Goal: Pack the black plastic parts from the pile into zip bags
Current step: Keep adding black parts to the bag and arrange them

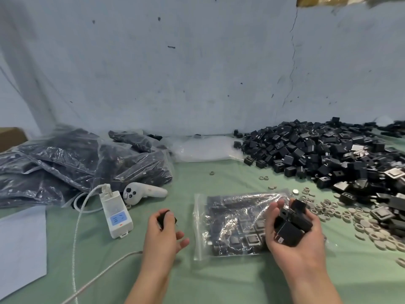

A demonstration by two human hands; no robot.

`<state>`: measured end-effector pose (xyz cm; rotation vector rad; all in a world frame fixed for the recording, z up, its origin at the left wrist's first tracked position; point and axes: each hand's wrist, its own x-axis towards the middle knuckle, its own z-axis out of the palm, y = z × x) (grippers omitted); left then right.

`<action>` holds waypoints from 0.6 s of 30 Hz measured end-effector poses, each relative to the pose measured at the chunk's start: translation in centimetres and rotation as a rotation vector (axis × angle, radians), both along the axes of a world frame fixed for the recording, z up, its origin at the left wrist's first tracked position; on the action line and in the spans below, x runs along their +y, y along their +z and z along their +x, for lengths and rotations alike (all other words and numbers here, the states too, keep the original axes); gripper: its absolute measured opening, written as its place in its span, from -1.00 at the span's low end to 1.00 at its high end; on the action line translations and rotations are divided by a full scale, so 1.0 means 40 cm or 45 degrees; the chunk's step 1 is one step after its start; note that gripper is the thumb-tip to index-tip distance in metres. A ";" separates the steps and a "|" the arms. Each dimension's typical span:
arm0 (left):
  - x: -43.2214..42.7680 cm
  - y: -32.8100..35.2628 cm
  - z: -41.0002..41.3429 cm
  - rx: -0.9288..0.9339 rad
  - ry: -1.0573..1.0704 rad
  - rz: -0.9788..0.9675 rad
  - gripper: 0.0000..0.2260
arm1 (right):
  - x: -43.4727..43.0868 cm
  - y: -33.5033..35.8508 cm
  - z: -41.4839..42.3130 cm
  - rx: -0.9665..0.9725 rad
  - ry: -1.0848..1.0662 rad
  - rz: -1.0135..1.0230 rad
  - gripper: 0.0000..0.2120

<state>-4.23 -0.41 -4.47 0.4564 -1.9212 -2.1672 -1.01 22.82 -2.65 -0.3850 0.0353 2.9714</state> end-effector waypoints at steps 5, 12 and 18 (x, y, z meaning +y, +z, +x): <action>-0.007 -0.026 -0.020 -0.120 -0.069 -0.131 -0.72 | 0.019 0.003 -0.013 0.036 -0.008 0.047 -0.52; 0.003 -0.030 -0.056 -0.151 -0.249 -0.162 -0.93 | 0.050 0.010 -0.013 0.042 -0.029 0.098 -0.72; 0.009 -0.031 -0.085 -0.164 -0.336 -0.256 -0.80 | 0.053 0.009 -0.025 0.037 -0.014 0.135 -0.75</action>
